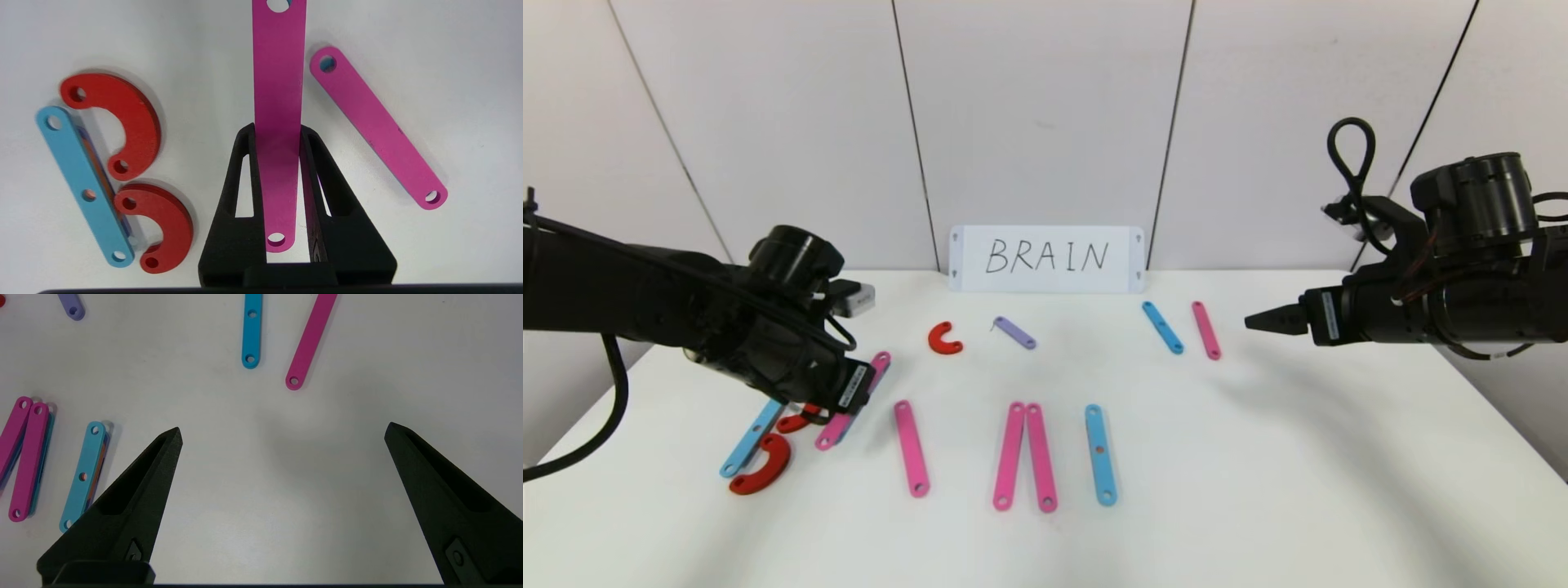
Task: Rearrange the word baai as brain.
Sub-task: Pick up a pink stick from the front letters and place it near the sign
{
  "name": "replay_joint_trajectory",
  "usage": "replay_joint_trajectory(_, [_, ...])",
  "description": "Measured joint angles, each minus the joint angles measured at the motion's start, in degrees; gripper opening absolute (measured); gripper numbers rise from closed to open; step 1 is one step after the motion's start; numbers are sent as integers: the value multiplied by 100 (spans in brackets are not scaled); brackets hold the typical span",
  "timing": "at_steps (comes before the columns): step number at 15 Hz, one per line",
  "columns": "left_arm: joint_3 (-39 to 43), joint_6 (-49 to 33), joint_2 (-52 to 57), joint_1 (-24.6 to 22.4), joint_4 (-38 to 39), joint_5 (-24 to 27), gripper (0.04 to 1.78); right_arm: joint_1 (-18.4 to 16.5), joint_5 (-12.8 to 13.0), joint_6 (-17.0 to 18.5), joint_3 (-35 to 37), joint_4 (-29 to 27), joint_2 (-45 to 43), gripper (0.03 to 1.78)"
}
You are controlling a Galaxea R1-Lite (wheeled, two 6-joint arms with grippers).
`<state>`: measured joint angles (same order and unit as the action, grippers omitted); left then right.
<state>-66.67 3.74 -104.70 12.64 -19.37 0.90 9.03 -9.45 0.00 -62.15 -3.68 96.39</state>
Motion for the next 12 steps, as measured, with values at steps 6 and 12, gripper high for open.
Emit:
replay_joint_trajectory(6, [-1777, 72, -425, -606, -841, -46, 30, 9, 0, 7, 9, 0, 7, 173])
replay_joint_trajectory(12, [-3060, -35, -1374, -1089, -924, -66, 30, 61, 5, 18, 24, 2, 40, 173])
